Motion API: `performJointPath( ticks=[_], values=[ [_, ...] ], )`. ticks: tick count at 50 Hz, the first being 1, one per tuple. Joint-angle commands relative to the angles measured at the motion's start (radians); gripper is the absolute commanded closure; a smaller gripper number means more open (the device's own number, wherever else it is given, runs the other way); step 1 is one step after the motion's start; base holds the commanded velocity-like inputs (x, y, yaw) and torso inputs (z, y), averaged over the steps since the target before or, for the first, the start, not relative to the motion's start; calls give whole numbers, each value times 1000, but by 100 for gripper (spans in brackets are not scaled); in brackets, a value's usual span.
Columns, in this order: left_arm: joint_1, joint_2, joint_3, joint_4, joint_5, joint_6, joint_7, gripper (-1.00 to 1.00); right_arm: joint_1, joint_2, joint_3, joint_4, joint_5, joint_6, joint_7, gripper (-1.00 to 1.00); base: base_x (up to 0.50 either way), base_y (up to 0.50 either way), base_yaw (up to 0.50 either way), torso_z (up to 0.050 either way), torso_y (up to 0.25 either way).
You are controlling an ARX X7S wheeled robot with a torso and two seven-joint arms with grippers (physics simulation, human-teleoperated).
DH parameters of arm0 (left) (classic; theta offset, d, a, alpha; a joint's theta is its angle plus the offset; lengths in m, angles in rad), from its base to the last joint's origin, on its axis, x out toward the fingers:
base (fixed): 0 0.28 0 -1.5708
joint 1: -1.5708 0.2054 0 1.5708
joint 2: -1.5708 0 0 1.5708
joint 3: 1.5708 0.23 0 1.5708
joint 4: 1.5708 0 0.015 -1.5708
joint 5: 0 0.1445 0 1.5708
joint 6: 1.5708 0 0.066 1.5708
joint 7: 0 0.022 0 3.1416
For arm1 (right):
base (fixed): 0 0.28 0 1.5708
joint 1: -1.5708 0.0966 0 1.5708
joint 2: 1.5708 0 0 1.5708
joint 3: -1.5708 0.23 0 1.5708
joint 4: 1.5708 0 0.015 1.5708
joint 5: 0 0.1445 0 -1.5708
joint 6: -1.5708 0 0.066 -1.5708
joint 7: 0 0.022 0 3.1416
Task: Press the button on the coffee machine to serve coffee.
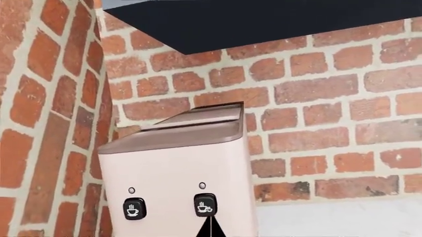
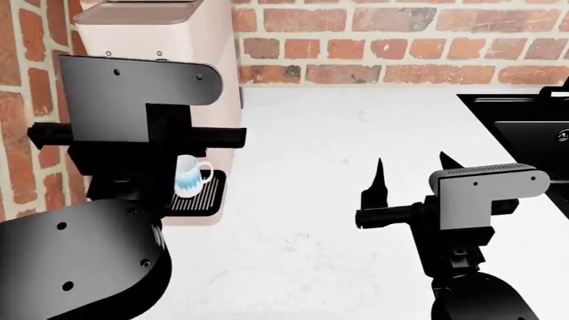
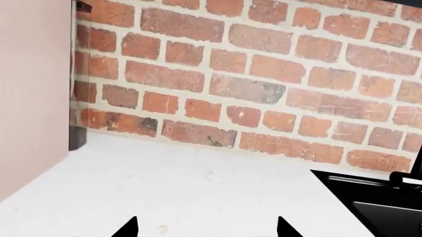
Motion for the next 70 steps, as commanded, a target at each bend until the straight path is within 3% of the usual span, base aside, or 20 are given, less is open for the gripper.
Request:
performJointPath(
  ticks=[1,70],
  values=[
    [-18,-7,-5,-52,-22,35,36,100,-2,-7,4,4,-4,-7,-4,-100,0,0,0,0,0],
    [-44,-69,76,-221,54,168,110,100,-3,8,-7,27,25,-25,16,-100,0,0,0,0,0]
  ],
)
